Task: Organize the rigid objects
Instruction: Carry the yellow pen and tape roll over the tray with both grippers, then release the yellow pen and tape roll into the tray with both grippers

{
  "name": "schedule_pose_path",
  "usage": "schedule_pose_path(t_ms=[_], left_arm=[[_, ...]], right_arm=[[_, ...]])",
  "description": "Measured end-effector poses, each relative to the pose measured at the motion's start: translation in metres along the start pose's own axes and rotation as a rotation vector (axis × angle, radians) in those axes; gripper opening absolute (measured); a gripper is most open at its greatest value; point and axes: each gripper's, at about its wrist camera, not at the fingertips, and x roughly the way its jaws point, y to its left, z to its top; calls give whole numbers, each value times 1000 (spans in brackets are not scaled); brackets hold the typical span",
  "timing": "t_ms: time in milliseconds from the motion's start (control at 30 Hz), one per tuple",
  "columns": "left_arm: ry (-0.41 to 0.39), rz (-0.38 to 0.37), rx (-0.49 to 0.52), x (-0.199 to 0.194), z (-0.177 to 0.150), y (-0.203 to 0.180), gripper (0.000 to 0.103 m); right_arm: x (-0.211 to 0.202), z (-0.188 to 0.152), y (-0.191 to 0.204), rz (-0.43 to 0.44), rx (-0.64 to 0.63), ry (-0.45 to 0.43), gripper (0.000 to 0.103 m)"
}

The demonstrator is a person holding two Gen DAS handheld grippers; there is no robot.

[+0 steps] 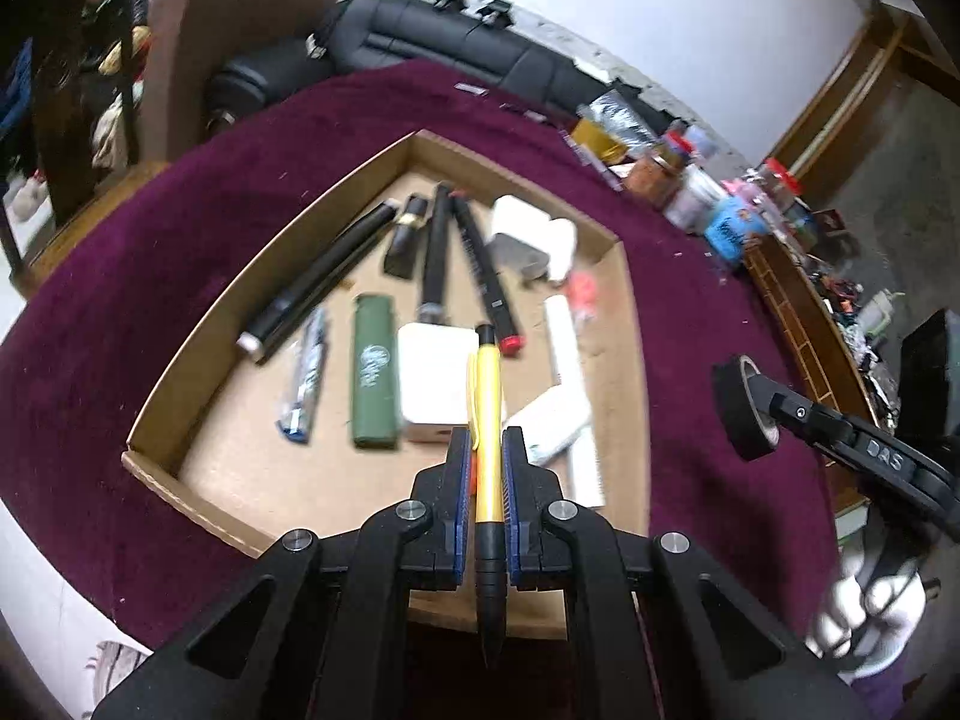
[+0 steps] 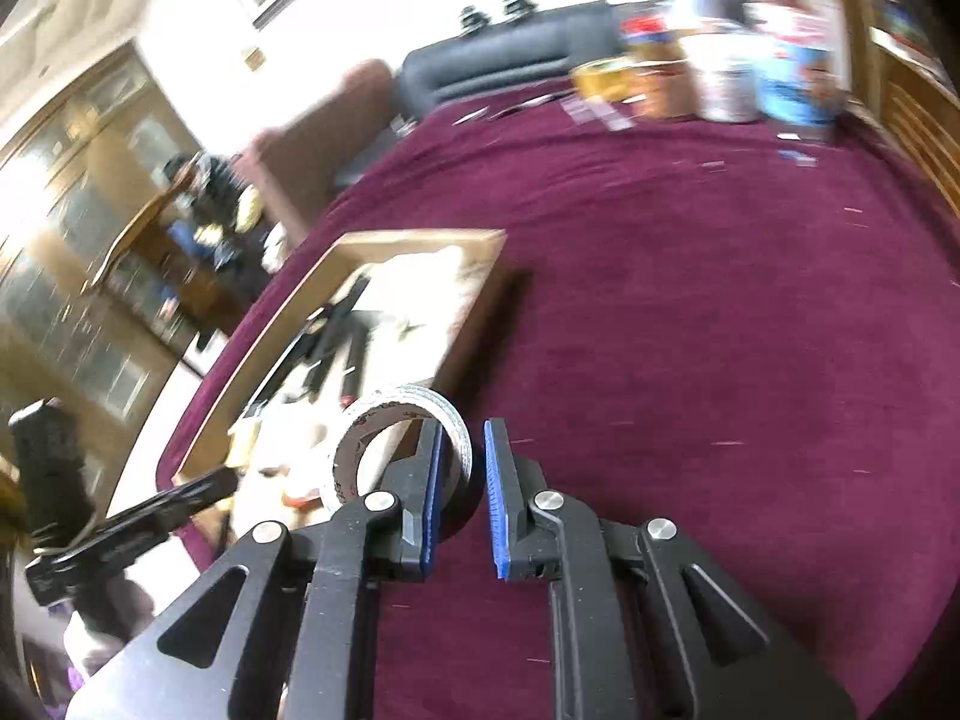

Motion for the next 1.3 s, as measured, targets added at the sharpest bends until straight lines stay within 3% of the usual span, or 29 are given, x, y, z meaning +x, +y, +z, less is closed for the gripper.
schedule_pose_path(t_ms=[167,500,533,600,633,667,833,967,1100,1167,1200,1300], left_arm=[[37,35,1,23,6,8,7],[41,23,-9,33,9,7,8],[34,12,-3,30,9,6,11],[22,4,12,23,9,4,27],[16,1,12,19,8,4,41],[6,-2,10,16,9,4,46],[-18,4,14,5,7,1,49],[-41,44,26,2,5,0,53],[-171,204,100,-13,-1,-19,55],[-289,297,153,-28,-6,-33,70],[-349,334,174,-37,-10,-40,74],[-548,435,202,-70,-24,-61,97]], right_arm=[[42,6,41,-25,-96,62,11],[108,41,60,-156,-150,116,11],[113,42,62,-174,-166,126,11],[120,41,63,-201,-178,136,11],[120,41,62,-206,-168,136,11],[119,41,60,-203,-149,138,13],[103,37,44,-138,-44,123,24],[77,28,37,-118,-21,54,25],[47,15,35,-109,-4,-27,29],[37,10,33,-101,7,-57,43],[32,8,33,-98,12,-70,45],[22,1,34,-85,20,-98,45]])
